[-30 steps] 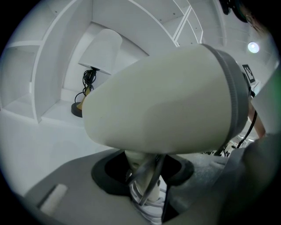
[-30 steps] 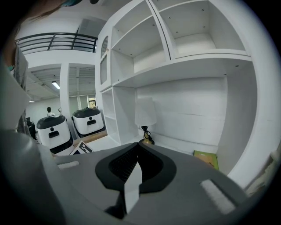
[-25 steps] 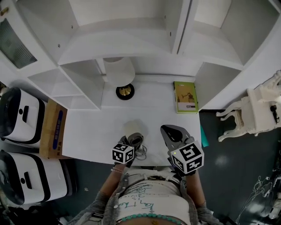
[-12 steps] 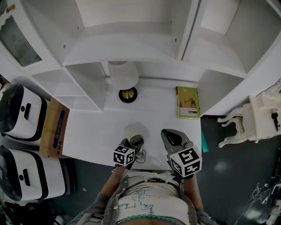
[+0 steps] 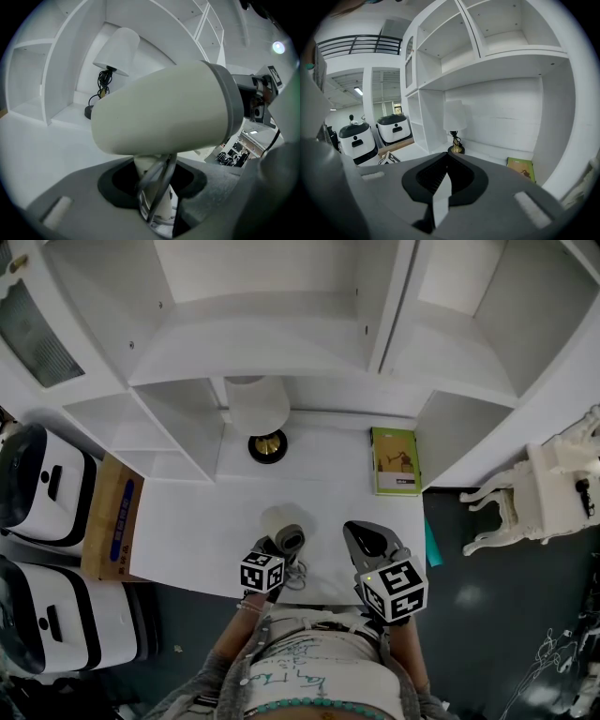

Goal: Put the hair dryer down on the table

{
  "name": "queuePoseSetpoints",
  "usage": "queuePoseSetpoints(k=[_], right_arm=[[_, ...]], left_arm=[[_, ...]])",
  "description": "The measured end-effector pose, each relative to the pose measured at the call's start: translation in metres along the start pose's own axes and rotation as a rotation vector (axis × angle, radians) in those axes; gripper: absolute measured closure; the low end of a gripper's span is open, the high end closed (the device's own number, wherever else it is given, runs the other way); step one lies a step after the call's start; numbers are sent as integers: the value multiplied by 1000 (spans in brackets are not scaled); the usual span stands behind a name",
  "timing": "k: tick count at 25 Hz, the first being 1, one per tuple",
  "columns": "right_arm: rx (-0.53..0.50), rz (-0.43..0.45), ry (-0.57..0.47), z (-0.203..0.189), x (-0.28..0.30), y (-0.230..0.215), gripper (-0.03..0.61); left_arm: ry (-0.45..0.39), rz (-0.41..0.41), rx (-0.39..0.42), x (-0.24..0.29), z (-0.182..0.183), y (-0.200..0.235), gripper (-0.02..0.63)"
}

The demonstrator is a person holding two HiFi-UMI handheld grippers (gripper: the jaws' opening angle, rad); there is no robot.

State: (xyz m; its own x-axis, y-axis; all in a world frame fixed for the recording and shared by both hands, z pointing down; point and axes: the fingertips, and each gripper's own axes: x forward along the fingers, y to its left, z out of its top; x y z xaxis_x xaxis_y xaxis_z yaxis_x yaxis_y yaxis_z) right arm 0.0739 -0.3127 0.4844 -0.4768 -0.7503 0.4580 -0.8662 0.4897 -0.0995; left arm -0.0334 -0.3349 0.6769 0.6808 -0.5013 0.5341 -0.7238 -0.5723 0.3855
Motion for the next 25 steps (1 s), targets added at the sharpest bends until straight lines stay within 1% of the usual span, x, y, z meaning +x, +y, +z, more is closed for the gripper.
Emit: queuePoseSetpoints(k=[14, 21, 25], right_arm=[[-7, -1, 12, -5, -1, 5, 551], [7, -2, 13, -7, -1, 7, 551], [10, -2, 19, -9, 0, 8, 551]], left_arm=[[15, 27, -46, 9, -3, 13, 440], [28, 38, -67, 15, -4, 19, 437], [61, 49, -49, 20, -10, 19, 436]])
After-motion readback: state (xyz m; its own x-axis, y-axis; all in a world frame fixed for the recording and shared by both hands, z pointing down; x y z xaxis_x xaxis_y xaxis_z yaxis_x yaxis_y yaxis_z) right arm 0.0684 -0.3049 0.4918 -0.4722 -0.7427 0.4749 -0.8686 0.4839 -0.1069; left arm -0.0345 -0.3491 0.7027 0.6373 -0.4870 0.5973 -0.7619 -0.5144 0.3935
